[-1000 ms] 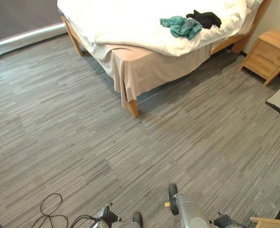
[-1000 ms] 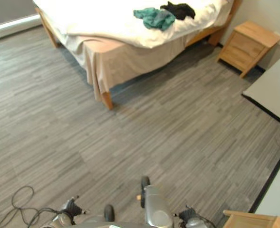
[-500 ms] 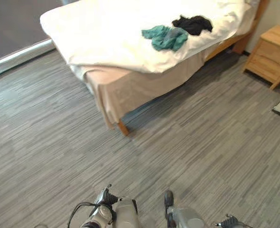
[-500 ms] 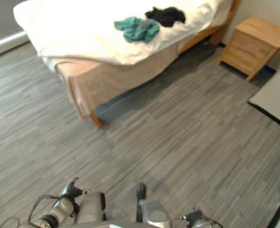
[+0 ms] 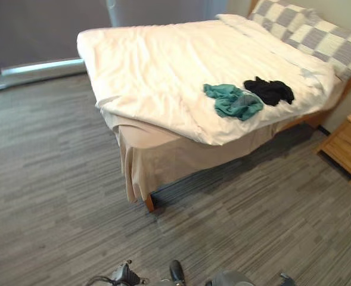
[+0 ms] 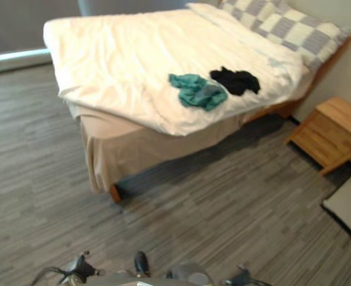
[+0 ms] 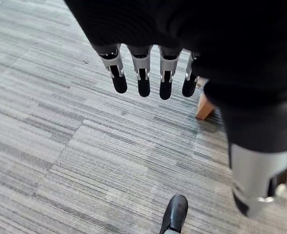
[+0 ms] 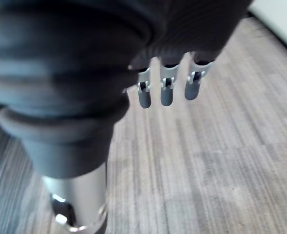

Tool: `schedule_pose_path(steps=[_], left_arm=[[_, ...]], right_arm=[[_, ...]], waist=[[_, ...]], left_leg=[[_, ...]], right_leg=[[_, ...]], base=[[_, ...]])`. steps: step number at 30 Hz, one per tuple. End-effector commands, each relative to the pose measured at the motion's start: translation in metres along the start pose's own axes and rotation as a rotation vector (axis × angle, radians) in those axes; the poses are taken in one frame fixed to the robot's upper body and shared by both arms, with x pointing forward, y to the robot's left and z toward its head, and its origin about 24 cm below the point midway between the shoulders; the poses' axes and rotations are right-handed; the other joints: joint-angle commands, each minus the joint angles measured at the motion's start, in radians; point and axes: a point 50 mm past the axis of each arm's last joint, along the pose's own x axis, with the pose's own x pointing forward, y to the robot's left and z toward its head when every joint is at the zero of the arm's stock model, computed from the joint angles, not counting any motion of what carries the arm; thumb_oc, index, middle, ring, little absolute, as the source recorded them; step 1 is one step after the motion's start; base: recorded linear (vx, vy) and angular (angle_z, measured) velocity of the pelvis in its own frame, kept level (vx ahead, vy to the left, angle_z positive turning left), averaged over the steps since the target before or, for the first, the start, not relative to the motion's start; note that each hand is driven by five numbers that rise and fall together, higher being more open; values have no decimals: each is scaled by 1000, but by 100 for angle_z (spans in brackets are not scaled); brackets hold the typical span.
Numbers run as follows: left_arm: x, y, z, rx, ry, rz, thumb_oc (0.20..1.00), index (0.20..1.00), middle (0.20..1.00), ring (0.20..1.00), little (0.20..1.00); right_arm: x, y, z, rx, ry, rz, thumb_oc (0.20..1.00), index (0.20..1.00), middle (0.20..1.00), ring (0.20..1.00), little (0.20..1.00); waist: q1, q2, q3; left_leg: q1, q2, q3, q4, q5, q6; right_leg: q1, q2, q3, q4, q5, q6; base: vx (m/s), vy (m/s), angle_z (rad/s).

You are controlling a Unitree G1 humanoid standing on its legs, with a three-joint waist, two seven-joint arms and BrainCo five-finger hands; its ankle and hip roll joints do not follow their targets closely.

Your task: Tidy up the quilt and then pick up the clothes from the bed and put them into the laundry hamper.

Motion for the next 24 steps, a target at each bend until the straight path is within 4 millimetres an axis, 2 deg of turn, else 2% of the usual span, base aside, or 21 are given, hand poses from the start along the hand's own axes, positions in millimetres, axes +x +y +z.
schedule_pose_path(steps=[1, 2, 3, 4, 5, 6, 7, 8, 9, 10, 11, 12, 13, 15, 16, 18, 19, 20, 22, 23, 24], left_arm=[[7, 27, 18, 62, -54, 59, 1000, 1000, 1000, 1000, 1000], [7, 27, 18, 62, -54, 59, 1000, 1000, 1000, 1000, 1000], [7, 29, 18, 77, -54, 64, 1000, 1000, 1000, 1000, 1000], [8, 34, 20, 80, -60, 76, 1000, 1000, 1000, 1000, 1000], [9, 37, 20, 77, -58, 88, 1000, 1000, 1000, 1000, 1000], [8, 37, 15, 75, -48, 86, 1000, 1000, 1000, 1000, 1000], [8, 37, 15, 75, -48, 86, 1000, 1000, 1000, 1000, 1000], [8, 32, 15, 60, -49, 85, 1000, 1000, 1000, 1000, 1000], [8, 34, 20, 37, -60, 99, 1000, 1000, 1000, 1000, 1000], [8, 34, 20, 37, -60, 99, 1000, 1000, 1000, 1000, 1000], [9, 46, 39, -42, -112, 155, 1000, 1000, 1000, 1000, 1000], [9, 48, 44, -57, -136, 168, 1000, 1000, 1000, 1000, 1000], [9, 52, 49, -82, -168, 186, 1000, 1000, 1000, 1000, 1000], [6, 62, 51, -142, -215, 245, 1000, 1000, 1000, 1000, 1000], [4, 76, 54, -212, -256, 311, 1000, 1000, 1000, 1000, 1000], [2, 84, 52, -233, -261, 359, 1000, 1000, 1000, 1000, 1000], [-1, 97, 49, -281, -266, 447, 1000, 1000, 1000, 1000, 1000], [-14, 124, 44, -455, -309, 638, 1000, 1000, 1000, 1000, 1000], [-18, 129, 38, -501, -305, 698, 1000, 1000, 1000, 1000, 1000], [-32, 150, 38, -553, -363, 827, 1000, 1000, 1000, 1000, 1000], [-42, 163, 42, -559, -417, 882, 1000, 1000, 1000, 1000, 1000]], right_arm=[[8, -33, 37, -26, -112, -81, 1000, 1000, 1000, 1000, 1000], [8, -33, 37, -26, -112, -81, 1000, 1000, 1000, 1000, 1000], [8, -33, 34, -29, -95, -76, 1000, 1000, 1000, 1000, 1000], [8, -28, 28, -39, -60, -54, 1000, 1000, 1000, 1000, 1000], [8, -28, 23, -41, -39, -52, 1000, 1000, 1000, 1000, 1000], [7, -25, 13, -30, -1, -42, 1000, 1000, 1000, 1000, 1000], [7, -25, 13, -30, -1, -42, 1000, 1000, 1000, 1000, 1000], [7, -26, 7, -9, 33, -46, 1000, 1000, 1000, 1000, 1000], [8, -30, 5, -17, 38, -55, 1000, 1000, 1000, 1000, 1000], [8, -30, 5, -17, 38, -55, 1000, 1000, 1000, 1000, 1000], [9, -45, 4, -17, 46, -106, 1000, 1000, 1000, 1000, 1000], [9, -49, 1, -20, 59, -120, 1000, 1000, 1000, 1000, 1000], [8, -50, -3, -10, 75, -129, 1000, 1000, 1000, 1000, 1000], [8, -54, -9, 7, 89, -140, 1000, 1000, 1000, 1000, 1000], [7, -54, -10, 17, 80, -150, 1000, 1000, 1000, 1000, 1000], [7, -53, -10, 18, 73, -153, 1000, 1000, 1000, 1000, 1000], [7, -53, -5, 7, 45, -171, 1000, 1000, 1000, 1000, 1000], [5, -47, 0, -31, -13, -197, 1000, 1000, 1000, 1000, 1000], [3, -42, -1, -55, -32, -188, 1000, 1000, 1000, 1000, 1000], [0, -31, -7, -82, -43, -185, 1000, 1000, 1000, 1000, 1000], [-1, -31, -12, -52, -25, -196, 1000, 1000, 1000, 1000, 1000]], waist=[[17, 38, 110], [17, 38, 110], [6, 31, 107], [-6, 23, 97], [-9, 22, 89], [-8, 19, 79], [-8, 19, 80], [-3, 22, 88], [0, 21, 109], [0, 21, 108], [14, 12, 149], [17, 15, 149], [14, 23, 136], [17, 64, 104], [15, 82, 96], [11, 90, 90], [8, 96, 91], [3, 99, 93], [0, 101, 90], [-8, 103, 89], [-16, 104, 92]], left_leg=[[77, 133, -78, -34, -97, -182], [77, 133, -78, -34, -97, -182], [83, 124, -97, -34, -113, -193], [98, 124, -130, -34, -140, -214], [115, 131, -134, -34, -156, -224], [142, 130, -139, -34, -180, -228], [142, 130, -140, -34, -180, -228], [134, 131, -147, 69, -190, -237], [40, 144, -172, 233, -175, -261], [38, 144, -172, 234, -175, -261], [-109, 183, -161, 412, -102, -300], [-131, 191, -154, 400, -91, -300], [-119, 191, -135, 314, -94, -291], [-65, 182, -113, 162, -78, -276], [-34, 181, -107, 79, -54, -280], [-19, 181, -105, 52, -53, -278], [-1, 179, -101, 38, -51, -278], [24, 183, -80, 15, -45, -285], [38, 188, -68, -1, -43, -288], [54, 195, -52, -21, -42, -293], [58, 196, -46, -26, -43, -294]], right_leg=[[117, -40, 64, -552, 130, 31], [117, -39, 64, -553, 130, 30], [124, -43, 107, -713, 146, 31], [109, -61, 188, -874, 203, 52], [93, -68, 203, -903, 225, 61], [111, -88, 191, -931, 224, 57], [112, -88, 190, -931, 225, 57], [150, -94, 180, -937, 231, 45], [176, -102, 162, -940, 228, 27], [175, -102, 161, -940, 228, 27], [214, -133, 92, -943, 211, -2], [231, -134, 70, -951, 200, -10], [247, -132, 53, -966, 194, -9], [249, -112, 41, -966, 185, 2], [247, -109, 37, -956, 183, 4], [245, -105, 37, -953, 180, 4], [242, -103, 38, -945, 178, 3], [241, -103, 37, -946, 177, 3], [241, -101, 39, -945, 175, 4], [237, -99, 45, -943, 174, 8], [231, -98, 50, -941, 175, 12]], base=[[242, -91, 97], [265, -128, 99], [383, -268, 61], [524, -373, 45], [549, -357, 74], [304, -163, 82], [391, -269, 79], [252, -366, 44], [252, -366, 35], [-37, -343, 78], [-30, -224, 102], [52, -230, 154], [202, -33, 121], [286, 52, 65], [203, 54, 3], [117, 42, -17], [165, 48, -19], [158, 34, -20], [126, 20, -15], [112, 25, 2], [150, 47, -1]])
